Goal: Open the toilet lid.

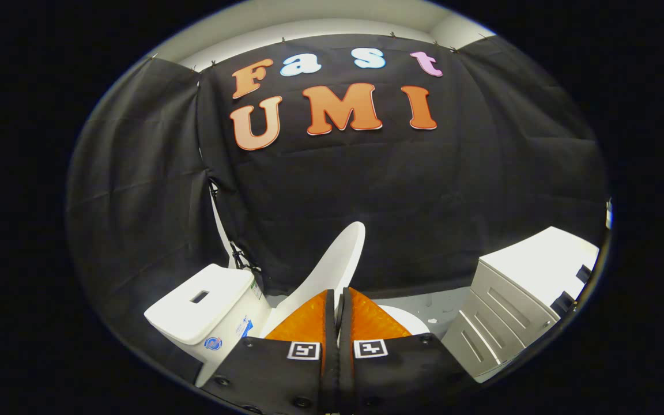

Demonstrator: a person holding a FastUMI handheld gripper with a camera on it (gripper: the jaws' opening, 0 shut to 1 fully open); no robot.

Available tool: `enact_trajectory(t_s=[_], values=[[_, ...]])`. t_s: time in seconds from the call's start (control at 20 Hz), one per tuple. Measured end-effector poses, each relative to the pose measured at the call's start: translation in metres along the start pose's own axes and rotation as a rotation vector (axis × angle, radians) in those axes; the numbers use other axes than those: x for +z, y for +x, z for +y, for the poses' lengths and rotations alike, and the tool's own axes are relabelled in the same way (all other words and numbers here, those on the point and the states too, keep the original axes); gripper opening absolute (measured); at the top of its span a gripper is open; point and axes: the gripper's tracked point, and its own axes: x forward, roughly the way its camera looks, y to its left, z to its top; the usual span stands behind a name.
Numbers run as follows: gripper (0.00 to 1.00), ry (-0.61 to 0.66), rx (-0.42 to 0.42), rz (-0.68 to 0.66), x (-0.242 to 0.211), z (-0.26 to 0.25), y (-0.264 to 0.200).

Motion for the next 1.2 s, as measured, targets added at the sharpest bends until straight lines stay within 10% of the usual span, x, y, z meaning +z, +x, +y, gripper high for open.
enact_trajectory(t_s=[1.2], values=[[0.08,-0.215,0.205,-0.104,0.03,0.287,-0.008]])
